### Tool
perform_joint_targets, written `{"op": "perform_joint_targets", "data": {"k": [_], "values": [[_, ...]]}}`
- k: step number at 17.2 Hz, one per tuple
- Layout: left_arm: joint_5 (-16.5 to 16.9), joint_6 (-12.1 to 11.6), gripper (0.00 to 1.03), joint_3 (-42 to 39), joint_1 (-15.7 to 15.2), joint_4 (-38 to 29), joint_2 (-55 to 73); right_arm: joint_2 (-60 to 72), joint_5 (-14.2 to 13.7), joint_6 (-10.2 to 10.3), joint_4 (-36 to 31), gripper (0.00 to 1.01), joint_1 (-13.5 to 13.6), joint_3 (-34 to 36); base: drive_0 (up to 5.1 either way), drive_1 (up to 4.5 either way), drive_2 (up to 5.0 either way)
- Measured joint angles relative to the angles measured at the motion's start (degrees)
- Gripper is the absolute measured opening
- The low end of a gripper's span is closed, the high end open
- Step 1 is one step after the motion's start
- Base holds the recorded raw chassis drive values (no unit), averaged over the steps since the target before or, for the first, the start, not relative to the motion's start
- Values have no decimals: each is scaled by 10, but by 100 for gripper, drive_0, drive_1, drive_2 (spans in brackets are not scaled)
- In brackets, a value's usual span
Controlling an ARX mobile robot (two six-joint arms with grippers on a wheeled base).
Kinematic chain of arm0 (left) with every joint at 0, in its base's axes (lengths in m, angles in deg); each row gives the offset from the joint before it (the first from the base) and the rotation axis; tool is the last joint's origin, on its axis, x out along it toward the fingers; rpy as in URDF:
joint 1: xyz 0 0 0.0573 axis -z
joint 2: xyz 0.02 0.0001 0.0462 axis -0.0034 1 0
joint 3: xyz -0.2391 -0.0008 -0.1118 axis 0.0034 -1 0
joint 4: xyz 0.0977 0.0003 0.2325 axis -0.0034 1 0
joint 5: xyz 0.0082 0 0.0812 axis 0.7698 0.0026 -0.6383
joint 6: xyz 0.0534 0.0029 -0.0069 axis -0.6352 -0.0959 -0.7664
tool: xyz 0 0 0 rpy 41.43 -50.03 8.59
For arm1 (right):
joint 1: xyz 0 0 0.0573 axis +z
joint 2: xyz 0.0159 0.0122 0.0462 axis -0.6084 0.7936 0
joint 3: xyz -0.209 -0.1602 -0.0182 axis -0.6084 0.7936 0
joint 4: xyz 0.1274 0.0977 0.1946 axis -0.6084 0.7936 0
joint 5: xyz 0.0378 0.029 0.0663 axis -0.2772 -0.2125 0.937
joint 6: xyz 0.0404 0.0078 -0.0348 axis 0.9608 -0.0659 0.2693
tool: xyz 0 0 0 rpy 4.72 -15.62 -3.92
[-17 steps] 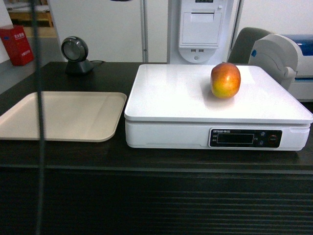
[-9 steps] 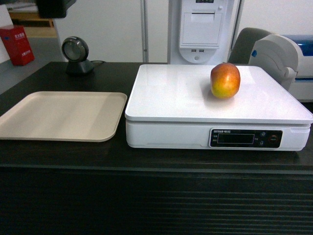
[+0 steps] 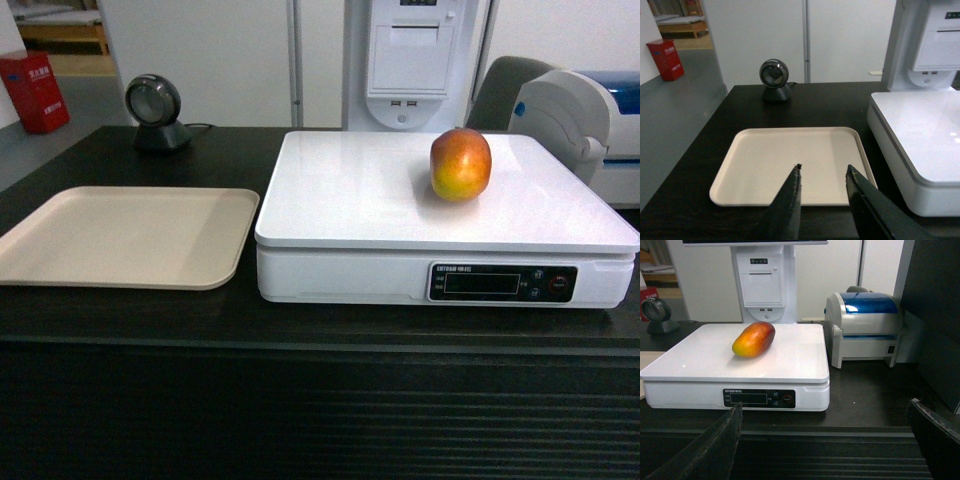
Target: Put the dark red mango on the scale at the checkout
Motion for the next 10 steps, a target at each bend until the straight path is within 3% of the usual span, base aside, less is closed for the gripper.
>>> {"op": "perform_joint_targets", "data": {"k": [3,4,8,10], "values": [[23,2,2,-75,-26,22,-111,0,0,0,0,98,0,0,0,0,0],[68,2,2,-104,-68,43,-152,0,0,0,0,98,0,0,0,0,0],[70,2,2,-146,-69,120,-276,0,0,0,0,98,0,0,0,0,0],[70,2,2,-162,-69,94,-285,0,0,0,0,98,0,0,0,0,0]]}}
